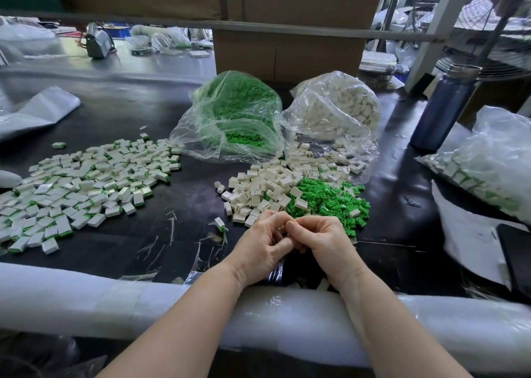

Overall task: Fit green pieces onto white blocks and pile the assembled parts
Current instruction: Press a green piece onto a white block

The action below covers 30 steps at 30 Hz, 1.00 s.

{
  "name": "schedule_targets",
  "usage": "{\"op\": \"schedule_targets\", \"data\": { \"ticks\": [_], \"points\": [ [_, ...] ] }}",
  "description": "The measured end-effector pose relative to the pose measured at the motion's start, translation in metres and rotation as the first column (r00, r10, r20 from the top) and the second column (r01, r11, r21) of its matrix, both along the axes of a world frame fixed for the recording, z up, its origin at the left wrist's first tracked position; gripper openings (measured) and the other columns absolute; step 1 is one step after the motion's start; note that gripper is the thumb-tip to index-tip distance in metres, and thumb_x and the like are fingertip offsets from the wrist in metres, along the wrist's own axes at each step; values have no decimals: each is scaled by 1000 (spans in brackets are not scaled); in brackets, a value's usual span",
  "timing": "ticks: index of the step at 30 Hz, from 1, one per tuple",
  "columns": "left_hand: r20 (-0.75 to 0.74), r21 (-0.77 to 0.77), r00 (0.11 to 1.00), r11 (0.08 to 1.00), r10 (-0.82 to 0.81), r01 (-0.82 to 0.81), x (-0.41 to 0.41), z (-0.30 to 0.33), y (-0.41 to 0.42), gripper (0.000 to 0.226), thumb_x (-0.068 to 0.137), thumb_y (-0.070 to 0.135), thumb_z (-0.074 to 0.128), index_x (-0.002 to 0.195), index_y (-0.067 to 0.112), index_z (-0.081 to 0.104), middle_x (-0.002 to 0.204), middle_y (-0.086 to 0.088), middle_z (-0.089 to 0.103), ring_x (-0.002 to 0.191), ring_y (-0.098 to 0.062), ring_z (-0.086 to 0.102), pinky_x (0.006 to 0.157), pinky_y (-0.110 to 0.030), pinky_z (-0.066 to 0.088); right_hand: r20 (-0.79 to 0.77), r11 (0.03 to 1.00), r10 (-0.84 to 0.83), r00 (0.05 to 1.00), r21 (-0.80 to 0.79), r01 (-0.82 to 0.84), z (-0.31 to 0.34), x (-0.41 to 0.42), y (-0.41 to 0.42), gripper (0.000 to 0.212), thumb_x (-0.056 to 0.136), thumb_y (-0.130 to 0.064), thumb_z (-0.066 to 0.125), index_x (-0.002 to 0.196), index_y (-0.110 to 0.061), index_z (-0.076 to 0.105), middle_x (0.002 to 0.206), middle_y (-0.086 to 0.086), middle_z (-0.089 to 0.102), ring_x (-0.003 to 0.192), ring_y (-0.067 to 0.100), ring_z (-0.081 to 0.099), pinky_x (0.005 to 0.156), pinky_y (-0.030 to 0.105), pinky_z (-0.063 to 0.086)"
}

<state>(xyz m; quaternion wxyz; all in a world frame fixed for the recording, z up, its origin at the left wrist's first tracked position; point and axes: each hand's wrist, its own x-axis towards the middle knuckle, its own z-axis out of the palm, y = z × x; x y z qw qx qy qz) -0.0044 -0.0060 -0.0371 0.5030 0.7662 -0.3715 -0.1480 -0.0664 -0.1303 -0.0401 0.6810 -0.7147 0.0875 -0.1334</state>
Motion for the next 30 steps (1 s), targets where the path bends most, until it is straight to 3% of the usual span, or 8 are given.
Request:
{"op": "schedule_targets", "data": {
  "ticks": [5, 14, 16, 18, 20, 23, 28, 30],
  "points": [
    [12, 14, 1000, 1000, -6, 6, 0, 0, 0, 13, 86, 5, 58, 92, 16, 61, 98, 2, 46, 77, -10, 47, 81, -21, 45, -5, 999, -13, 1000, 34, 13, 0, -1, 1, 13, 84, -4, 64, 74, 1, 71, 63, 17, 56, 56, 20, 44, 52, 25, 36],
    [-49, -67, 999, 998, 0, -3, -1, 1, 1, 9, 89, 6, 57, 93, 14, 60, 95, 4, 45, 78, -7, 51, 78, -17, 47, 19, 1000, -27, 999, -8, 27, 1, 0, 3, 18, 84, -17, 64, 72, -7, 72, 58, 8, 62, 52, 10, 53, 51, 19, 44],
    [-81, -94, 996, 995, 34, -42, 1, 0, 0, 7, 89, 11, 59, 95, 13, 62, 100, -1, 48, 83, -21, 55, 84, -23, 50, 21, 999, -34, 999, 11, 34, 1, 0, 4, 19, 84, -23, 63, 82, -7, 73, 65, 8, 67, 59, 14, 60, 56, 21, 50],
    [-89, -98, 991, 990, 96, -104, 3, -1, 0, 6, 88, 12, 61, 90, 17, 62, 101, -7, 49, 80, -22, 54, 80, -18, 49, 26, 994, -95, 995, 62, 93, 0, 0, 2, 15, 85, -19, 64, 91, -7, 71, 73, 5, 71, 67, 16, 66, 61, 24, 55],
    [-97, -103, 987, 985, 126, -136, 4, -3, 0, 10, 88, 10, 60, 87, 20, 61, 98, -5, 49, 76, -17, 51, 72, -12, 46, 42, 989, -146, 988, 33, 145, 1, 0, 1, 6, 84, -11, 66, 86, -14, 71, 75, 3, 72, 73, 20, 68, 67, 32, 57],
    [-101, -87, 989, 989, 112, -121, 4, -3, 0, 6, 88, 10, 60, 89, 16, 61, 95, 0, 49, 75, -17, 50, 69, -14, 47, 65, 982, -166, 984, -80, 171, 2, -1, 1, 13, 80, -6, 70, 75, -18, 71, 73, 6, 71, 74, 30, 67, 72, 41, 56],
    [-32, -16, 993, 993, 113, -114, 5, -3, 0, 5, 89, 15, 60, 93, 15, 62, 99, -2, 51, 80, -17, 55, 71, -11, 47, 46, 943, -188, 981, -269, 193, 1, 2, 1, 22, 82, -6, 68, 69, -23, 64, 68, -8, 64, 67, 4, 58, 68, 18, 49],
    [-36, -4, 991, 992, 127, -127, 4, -3, 0, 6, 89, 16, 60, 94, 14, 63, 100, -8, 57, 83, -23, 59, 72, -15, 50, 32, 938, -193, 981, -288, 194, 0, 2, 2, 21, 84, -8, 66, 71, -24, 63, 69, -8, 63, 66, 3, 57, 67, 17, 49]
  ]
}}
